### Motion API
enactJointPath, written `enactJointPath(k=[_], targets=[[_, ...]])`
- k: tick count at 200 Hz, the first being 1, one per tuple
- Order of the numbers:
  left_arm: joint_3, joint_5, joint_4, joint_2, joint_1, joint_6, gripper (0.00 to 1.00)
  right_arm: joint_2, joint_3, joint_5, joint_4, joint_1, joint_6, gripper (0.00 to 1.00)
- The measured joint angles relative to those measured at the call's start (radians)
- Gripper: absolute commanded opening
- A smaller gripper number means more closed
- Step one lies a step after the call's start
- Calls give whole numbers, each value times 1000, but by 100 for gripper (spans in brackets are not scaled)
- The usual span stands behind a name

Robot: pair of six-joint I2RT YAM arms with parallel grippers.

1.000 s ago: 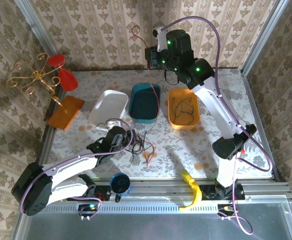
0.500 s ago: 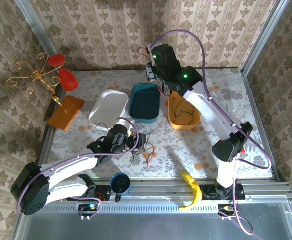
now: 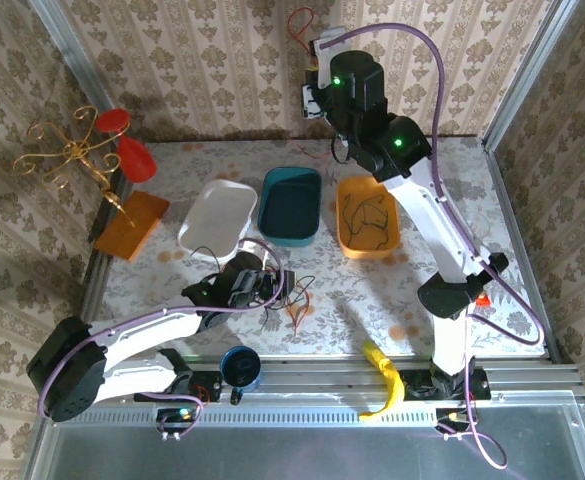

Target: Untangle the cables

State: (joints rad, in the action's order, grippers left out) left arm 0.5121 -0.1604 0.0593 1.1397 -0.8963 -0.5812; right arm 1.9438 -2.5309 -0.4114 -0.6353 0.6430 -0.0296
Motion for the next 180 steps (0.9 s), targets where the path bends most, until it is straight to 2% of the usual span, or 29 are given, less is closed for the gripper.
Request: enactJointPath(k=[67,134,180], targets=[[-49,-207,-85,-140,1,-113,83,127,47,69,-37,-10,-61,0],[-97,-290,-193,-317,31,-153,83,106,550,192,17,-14,-191,0],[-116,-298,-237,-369,54,-161,84,100,741,347,95,-52,-314,0]])
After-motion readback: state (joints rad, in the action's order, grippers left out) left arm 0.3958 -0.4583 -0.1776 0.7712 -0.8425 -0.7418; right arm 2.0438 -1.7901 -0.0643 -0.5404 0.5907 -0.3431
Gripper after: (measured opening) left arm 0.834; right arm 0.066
